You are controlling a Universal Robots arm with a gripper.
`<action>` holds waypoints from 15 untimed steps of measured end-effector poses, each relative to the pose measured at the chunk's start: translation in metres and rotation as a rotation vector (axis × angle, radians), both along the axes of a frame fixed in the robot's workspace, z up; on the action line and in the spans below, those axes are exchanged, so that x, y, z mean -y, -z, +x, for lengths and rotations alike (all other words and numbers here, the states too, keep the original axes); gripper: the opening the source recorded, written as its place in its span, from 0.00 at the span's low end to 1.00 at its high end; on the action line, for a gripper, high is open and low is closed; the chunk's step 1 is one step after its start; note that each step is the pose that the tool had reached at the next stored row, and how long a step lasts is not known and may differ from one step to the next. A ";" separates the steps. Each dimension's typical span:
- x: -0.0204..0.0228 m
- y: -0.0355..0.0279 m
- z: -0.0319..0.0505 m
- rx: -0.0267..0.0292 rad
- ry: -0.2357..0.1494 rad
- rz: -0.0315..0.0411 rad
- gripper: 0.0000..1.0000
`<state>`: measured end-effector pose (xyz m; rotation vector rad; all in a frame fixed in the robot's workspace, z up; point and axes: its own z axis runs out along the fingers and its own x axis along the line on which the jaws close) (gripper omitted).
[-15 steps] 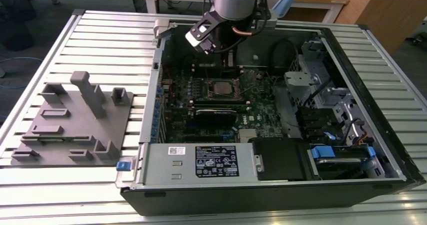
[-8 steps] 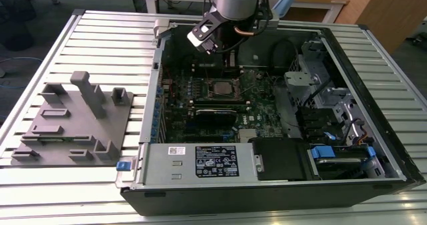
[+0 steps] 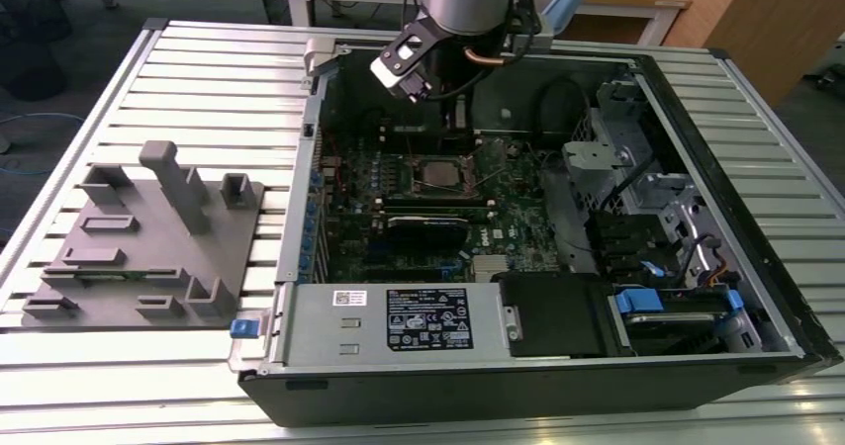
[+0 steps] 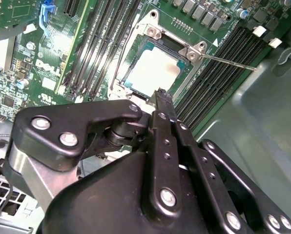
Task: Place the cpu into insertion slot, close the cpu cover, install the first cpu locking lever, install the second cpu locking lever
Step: 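Close the cpu cover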
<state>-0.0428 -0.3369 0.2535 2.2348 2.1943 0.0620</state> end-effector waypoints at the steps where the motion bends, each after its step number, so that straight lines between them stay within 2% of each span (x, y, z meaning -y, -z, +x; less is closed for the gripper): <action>1: 0.0000 -0.0010 0.0000 0.0000 0.000 0.0000 0.11; 5: 0.0000 -0.0049 0.0000 0.0000 0.000 -0.0001 0.11; 15: 0.0000 -0.0052 0.0020 -0.0001 0.000 0.0000 0.11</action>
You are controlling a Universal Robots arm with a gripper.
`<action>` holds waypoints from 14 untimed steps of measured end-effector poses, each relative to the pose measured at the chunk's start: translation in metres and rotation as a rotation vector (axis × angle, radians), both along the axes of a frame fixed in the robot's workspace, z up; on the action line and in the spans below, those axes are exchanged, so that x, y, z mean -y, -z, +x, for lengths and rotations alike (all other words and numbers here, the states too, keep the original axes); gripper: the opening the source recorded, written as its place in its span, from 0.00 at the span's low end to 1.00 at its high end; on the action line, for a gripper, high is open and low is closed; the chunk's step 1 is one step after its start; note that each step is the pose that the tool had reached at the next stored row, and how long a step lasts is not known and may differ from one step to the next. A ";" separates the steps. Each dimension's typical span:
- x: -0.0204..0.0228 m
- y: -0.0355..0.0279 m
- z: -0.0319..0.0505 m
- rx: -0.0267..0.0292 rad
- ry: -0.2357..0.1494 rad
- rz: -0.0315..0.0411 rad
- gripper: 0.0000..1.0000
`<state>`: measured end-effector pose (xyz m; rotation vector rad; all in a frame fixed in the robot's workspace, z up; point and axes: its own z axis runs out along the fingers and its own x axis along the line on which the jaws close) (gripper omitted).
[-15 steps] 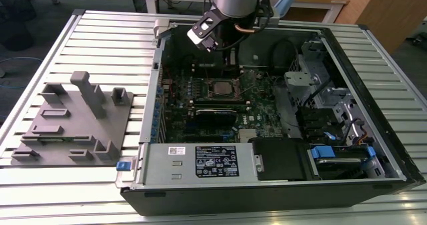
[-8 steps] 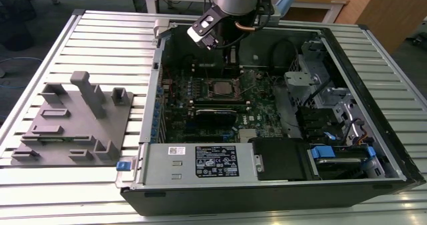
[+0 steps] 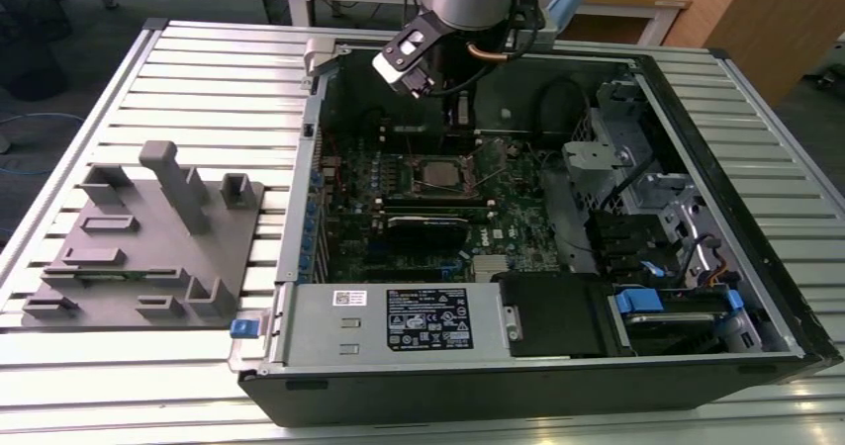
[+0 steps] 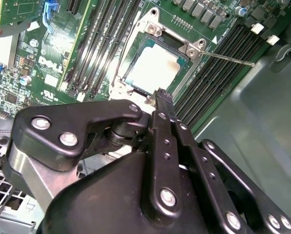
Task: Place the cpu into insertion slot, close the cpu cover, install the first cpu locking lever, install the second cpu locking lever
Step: 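Close the cpu cover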
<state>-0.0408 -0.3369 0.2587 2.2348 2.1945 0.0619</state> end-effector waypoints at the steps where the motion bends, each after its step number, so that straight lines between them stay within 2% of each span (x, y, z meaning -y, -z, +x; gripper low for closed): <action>1: 0.0000 0.0000 0.0007 0.0000 0.000 0.0000 0.11; 14: 0.0000 0.0000 0.0037 0.0000 0.000 0.0000 0.11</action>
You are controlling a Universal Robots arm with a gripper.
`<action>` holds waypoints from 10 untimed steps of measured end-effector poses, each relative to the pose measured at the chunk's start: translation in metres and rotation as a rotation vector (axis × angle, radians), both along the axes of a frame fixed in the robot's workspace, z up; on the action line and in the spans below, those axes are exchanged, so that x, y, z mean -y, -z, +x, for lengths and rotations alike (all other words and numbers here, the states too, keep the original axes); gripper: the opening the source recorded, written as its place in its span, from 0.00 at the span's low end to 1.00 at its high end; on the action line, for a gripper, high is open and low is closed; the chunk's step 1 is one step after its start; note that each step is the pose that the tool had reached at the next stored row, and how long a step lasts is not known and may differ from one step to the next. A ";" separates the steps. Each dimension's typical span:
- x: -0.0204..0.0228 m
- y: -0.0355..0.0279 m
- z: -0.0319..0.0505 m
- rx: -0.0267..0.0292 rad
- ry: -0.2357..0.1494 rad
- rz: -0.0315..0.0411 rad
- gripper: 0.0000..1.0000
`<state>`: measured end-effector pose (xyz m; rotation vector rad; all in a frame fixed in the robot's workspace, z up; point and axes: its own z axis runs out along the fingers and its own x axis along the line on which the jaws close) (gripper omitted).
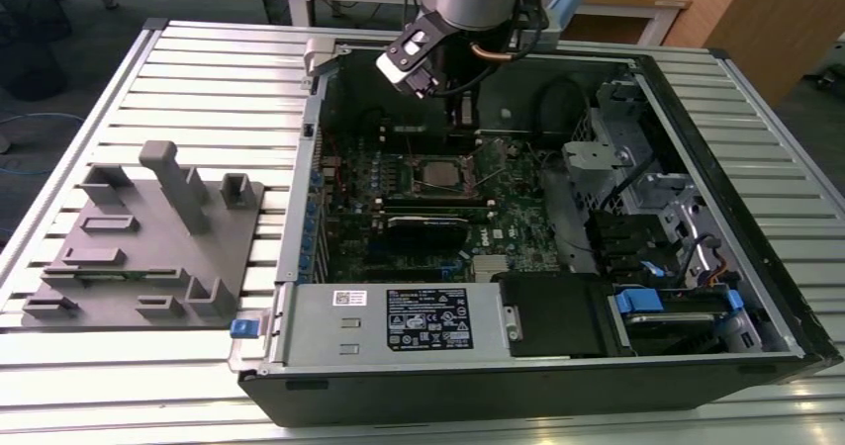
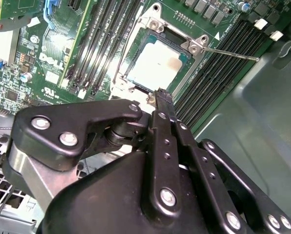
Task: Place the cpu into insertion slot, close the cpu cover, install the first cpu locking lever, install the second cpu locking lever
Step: 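Close the cpu cover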
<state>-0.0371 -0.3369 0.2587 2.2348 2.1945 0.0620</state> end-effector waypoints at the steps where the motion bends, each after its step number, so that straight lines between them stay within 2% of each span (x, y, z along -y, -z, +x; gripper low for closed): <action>1: 0.0000 0.0000 0.0001 0.0000 0.000 0.0000 0.11; 2: 0.0000 -0.0002 0.0029 0.0001 0.000 0.0000 0.11; 10: 0.0000 -0.0019 0.0029 0.0000 0.000 0.0000 0.11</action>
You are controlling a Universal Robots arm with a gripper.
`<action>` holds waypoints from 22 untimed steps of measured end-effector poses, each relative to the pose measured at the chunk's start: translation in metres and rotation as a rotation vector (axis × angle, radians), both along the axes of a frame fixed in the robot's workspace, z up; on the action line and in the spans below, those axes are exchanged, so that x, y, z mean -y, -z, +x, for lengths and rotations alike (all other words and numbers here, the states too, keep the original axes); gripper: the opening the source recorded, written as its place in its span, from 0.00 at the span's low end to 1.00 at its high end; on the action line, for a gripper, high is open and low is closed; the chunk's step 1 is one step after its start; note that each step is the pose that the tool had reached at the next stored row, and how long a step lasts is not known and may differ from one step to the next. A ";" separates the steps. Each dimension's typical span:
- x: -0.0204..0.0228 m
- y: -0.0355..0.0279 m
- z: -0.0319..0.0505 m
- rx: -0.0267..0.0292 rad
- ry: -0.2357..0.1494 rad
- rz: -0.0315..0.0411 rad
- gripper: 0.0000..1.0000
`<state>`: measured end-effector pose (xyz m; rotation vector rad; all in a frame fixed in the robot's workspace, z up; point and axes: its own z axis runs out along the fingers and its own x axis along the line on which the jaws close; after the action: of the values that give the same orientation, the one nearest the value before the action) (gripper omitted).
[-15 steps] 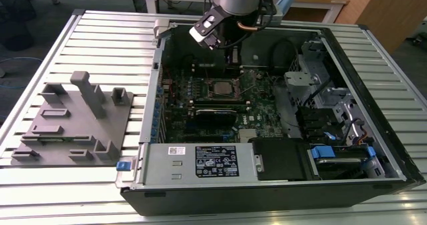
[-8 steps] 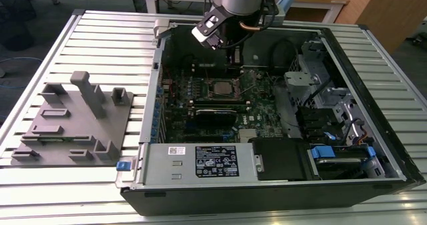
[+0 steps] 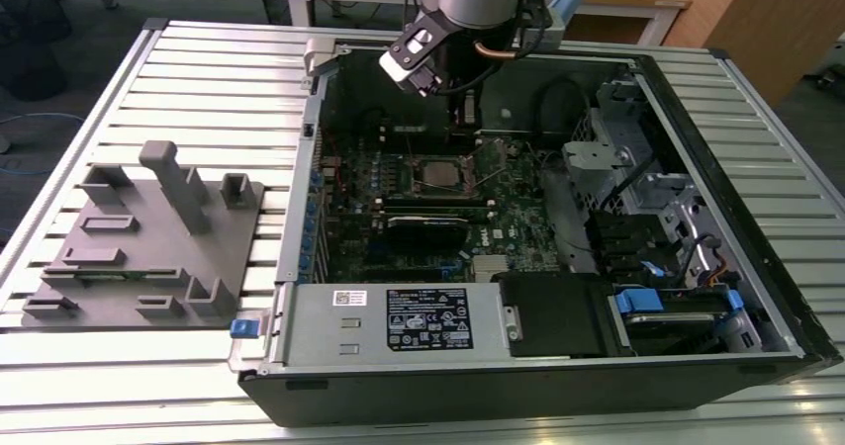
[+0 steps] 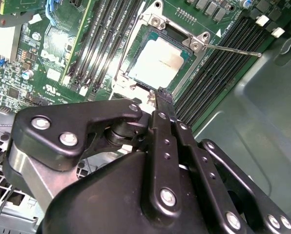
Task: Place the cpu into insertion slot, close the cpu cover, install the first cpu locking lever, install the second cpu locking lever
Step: 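Close the cpu cover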
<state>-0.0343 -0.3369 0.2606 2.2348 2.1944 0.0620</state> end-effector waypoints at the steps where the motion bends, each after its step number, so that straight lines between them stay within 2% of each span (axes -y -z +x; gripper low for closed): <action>1: 0.0000 0.0000 0.0000 0.0001 0.000 0.0001 0.11; 5: 0.0000 0.0000 0.0017 0.0000 0.000 0.0000 0.11; 12: 0.0000 0.0001 0.0107 0.0000 0.000 0.0001 0.11; 22: 0.0000 -0.0008 0.0110 0.0001 0.000 0.0001 0.11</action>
<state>-0.0232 -0.3369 0.2614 2.2348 2.1944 0.0622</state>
